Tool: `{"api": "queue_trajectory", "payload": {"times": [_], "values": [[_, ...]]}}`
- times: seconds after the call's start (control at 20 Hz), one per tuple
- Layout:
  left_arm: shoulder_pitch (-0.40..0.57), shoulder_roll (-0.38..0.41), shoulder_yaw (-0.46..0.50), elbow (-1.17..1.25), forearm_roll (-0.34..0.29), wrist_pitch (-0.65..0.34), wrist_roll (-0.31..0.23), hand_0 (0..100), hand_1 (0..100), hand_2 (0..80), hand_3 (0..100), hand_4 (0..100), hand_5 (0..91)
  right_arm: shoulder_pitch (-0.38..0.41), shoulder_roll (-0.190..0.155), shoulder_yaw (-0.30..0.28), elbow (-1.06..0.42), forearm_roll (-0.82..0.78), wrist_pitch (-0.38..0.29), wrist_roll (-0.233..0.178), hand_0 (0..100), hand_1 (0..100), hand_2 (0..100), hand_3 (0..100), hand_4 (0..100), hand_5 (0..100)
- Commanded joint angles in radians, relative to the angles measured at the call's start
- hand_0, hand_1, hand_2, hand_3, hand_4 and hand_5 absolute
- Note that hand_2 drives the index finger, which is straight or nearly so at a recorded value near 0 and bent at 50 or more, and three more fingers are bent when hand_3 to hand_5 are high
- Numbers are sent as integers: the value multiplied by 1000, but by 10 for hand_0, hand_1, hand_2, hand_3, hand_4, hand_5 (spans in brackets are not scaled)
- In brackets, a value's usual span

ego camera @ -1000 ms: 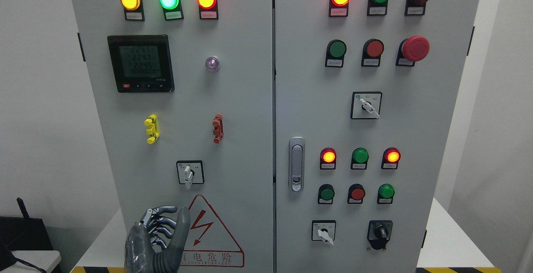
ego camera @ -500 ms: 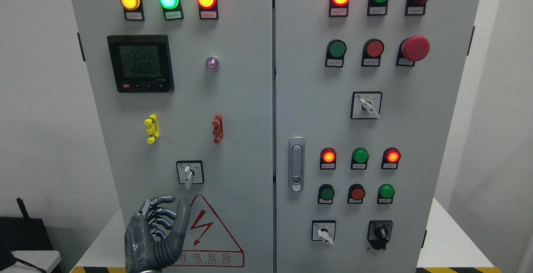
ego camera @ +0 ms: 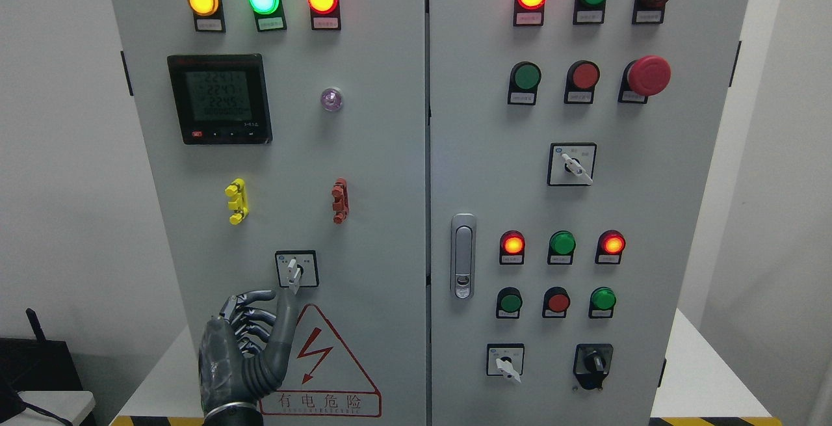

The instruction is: Turn on light switch 1

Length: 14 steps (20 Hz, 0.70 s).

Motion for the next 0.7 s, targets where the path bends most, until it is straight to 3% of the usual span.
{"api": "queue_trajectory", "payload": {"times": [0.0,0.4,0.65], "values": [[-31,-1,-14,1,14,28,1,253,376,401,707,806,865,0,0,0,0,-18,1,1,120,389,0,0,0,0],[-29,-1,-16,1,12,31,11,262,373,404,705,806,865,0,0,0,0,-18,1,1,120,389,0,0,0,0],[-31,-1,-37,0,12,89,13,270,373,407,704,806,866,0,0,0,0,-18,1,1,120,389,0,0,0,0]]}}
